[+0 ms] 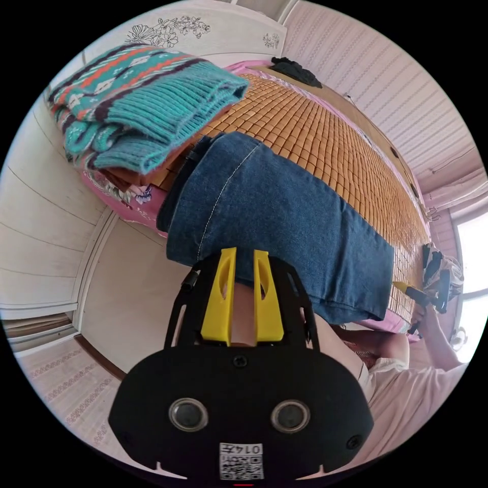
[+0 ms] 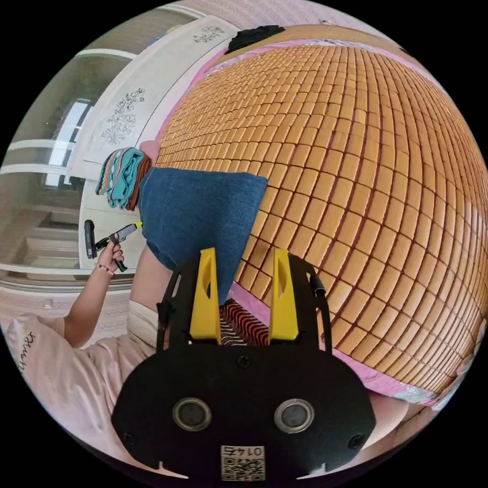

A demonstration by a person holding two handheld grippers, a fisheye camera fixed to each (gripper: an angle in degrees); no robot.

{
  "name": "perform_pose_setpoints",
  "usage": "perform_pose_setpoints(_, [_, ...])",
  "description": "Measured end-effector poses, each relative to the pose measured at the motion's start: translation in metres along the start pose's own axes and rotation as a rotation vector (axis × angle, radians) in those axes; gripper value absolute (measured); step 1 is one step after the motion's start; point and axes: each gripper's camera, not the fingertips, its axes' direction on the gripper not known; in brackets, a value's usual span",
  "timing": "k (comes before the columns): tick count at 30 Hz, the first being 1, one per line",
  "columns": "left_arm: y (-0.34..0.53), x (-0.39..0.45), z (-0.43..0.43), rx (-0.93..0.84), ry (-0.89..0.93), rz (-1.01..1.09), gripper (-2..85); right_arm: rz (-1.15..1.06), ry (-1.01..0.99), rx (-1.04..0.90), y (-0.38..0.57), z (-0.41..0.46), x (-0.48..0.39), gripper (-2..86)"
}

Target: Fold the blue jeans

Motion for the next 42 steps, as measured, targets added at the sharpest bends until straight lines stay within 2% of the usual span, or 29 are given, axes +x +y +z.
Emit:
perform_pose_setpoints(4, [-0.003, 0.007, 0.014, -0.016, -0.021, -0.002, 5.1, 0.007, -0.147, -0.039, -0.005, 0.015, -0.008, 12.9])
perform_pose_setpoints(7, [-0.004, 0.013, 0.019, -0.012, -0.024, -0.012, 5.0, 0.024, -0.103, -0.043, -0.010, 0.016, -0.013, 8.2])
perform_pose_setpoints(9, [-0.005, 0.018, 0.020, 0.008, -0.034, -0.011, 5.0, 0.036, -0.170, -0.038, -0.014, 0.008, -0.015, 5.3])
perform_pose_setpoints(13, [-0.014, 0.031, 0.026, -0.001, -0.029, 0.006, 4.0, -0.040, -0.408, 0.099, -0.029, -0.050, -0.027, 2.6])
perform_pose_setpoints(15, [-0.018, 0.044, 0.028, 0.014, -0.008, 0.024, 3.0, -0.095, -0.433, 0.140, -0.038, -0.077, -0.036, 2.3])
perform_pose_setpoints(17, [-0.021, 0.075, 0.035, 0.016, 0.000, 0.093, 1.1, -0.158, -0.393, 0.189, -0.045, -0.112, -0.043, 2.0])
perform_pose_setpoints(21, [-0.022, 0.137, 0.047, 0.010, 0.015, 0.282, -0.4, -0.126, -0.326, 0.262, -0.029, -0.158, -0.022, 1.8])
perform_pose_setpoints(24, [-0.022, 0.195, 0.058, -0.041, 0.063, 0.507, -0.8, 0.001, -0.227, 0.320, 0.006, -0.186, 0.014, 1.7])
perform_pose_setpoints(27, [-0.019, 0.248, 0.072, -0.117, 0.113, 0.675, -0.8, 0.133, -0.126, 0.283, 0.039, -0.195, 0.049, 1.7])
perform_pose_setpoints(30, [-0.009, 0.287, 0.081, -0.121, 0.091, 0.788, -0.9, 0.235, 0.141, 0.209, 0.066, -0.184, 0.057, 1.4])
perform_pose_setpoints(31, [-0.004, 0.297, 0.081, -0.097, 0.053, 0.813, -0.9, 0.246, 0.304, 0.169, 0.073, -0.178, 0.050, 1.1])
perform_pose_setpoints(32, [0.001, 0.304, 0.080, -0.079, 0.018, 0.820, -0.9, 0.243, 0.465, 0.152, 0.078, -0.172, 0.037, 0.6])
perform_pose_setpoints(34, [0.010, 0.311, 0.075, -0.034, -0.017, 0.824, -0.9, 0.167, 0.596, 0.144, 0.078, -0.160, 0.010, 0.2])
perform_pose_setpoints(36, [0.020, 0.318, 0.065, 0.027, -0.001, 0.830, -1.0, 0.047, 0.608, 0.140, 0.070, -0.143, -0.023, -0.1])
perform_pose_setpoints(38, [0.036, 0.337, 0.055, 0.071, 0.111, 0.854, -1.0, -0.122, 0.554, 0.111, 0.044, -0.112, -0.068, -0.2])
perform_pose_setpoints(42, [0.059, 0.384, 0.070, 0.021, 0.214, 0.936, -1.0, -0.274, 0.450, 0.066, -0.020, -0.069, -0.124, -0.4])
